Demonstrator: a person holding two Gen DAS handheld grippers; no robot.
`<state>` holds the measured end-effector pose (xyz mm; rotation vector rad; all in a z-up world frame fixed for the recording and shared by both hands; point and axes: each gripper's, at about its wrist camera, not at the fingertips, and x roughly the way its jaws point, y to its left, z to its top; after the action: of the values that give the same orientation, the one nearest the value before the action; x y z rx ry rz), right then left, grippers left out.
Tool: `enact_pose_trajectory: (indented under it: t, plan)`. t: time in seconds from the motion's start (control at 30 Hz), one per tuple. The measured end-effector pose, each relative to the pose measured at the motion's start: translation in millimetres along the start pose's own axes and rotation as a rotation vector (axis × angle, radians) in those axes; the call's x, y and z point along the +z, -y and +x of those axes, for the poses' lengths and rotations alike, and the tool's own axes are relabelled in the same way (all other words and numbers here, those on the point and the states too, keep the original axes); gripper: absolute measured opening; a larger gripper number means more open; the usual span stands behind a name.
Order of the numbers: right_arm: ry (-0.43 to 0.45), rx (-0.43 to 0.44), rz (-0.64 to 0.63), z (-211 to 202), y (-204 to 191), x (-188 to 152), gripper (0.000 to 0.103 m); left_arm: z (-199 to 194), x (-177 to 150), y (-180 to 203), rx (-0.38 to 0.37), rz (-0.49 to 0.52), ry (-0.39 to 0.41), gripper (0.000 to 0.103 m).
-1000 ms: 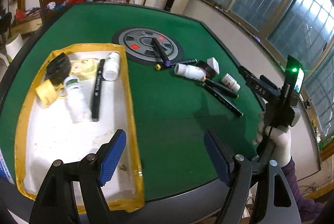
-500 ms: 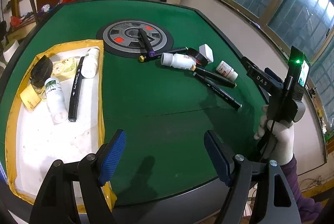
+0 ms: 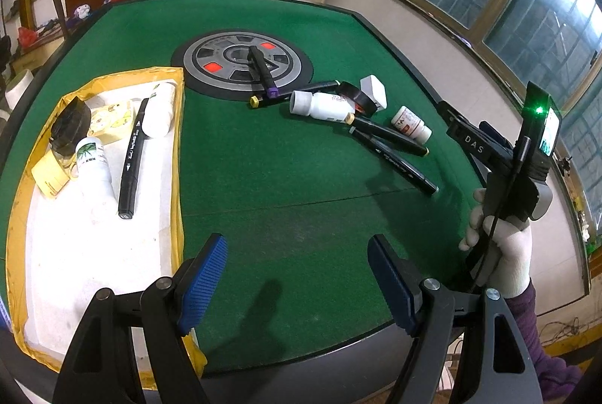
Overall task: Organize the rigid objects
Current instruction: 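Move both tools back over the remaining objects on the table, then grasp the purple-capped black marker on the wheel part with the left tool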
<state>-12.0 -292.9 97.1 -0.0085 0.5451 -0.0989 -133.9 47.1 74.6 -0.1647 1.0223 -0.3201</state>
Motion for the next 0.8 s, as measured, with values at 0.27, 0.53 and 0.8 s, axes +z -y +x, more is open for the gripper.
enact_pose_trajectory:
  t: [0.27,0.53,0.8]
  plan:
    - [-0.023,-0.008,-0.015,6.8,-3.0,-1.4,0.101,2.7,2.1,-4.4,-0.005,-0.013,-0.010,0.080]
    - [-0.060,0.008,0.008,14.0,-3.3,17.0,0.101,4.4,29.7,-6.3,0.049,0.024,0.011,0.080]
    - [-0.042,0.085,0.130,46.6,-7.2,43.2,0.101,53.5,128.2,-21.4,0.102,-0.036,0.033,0.080]
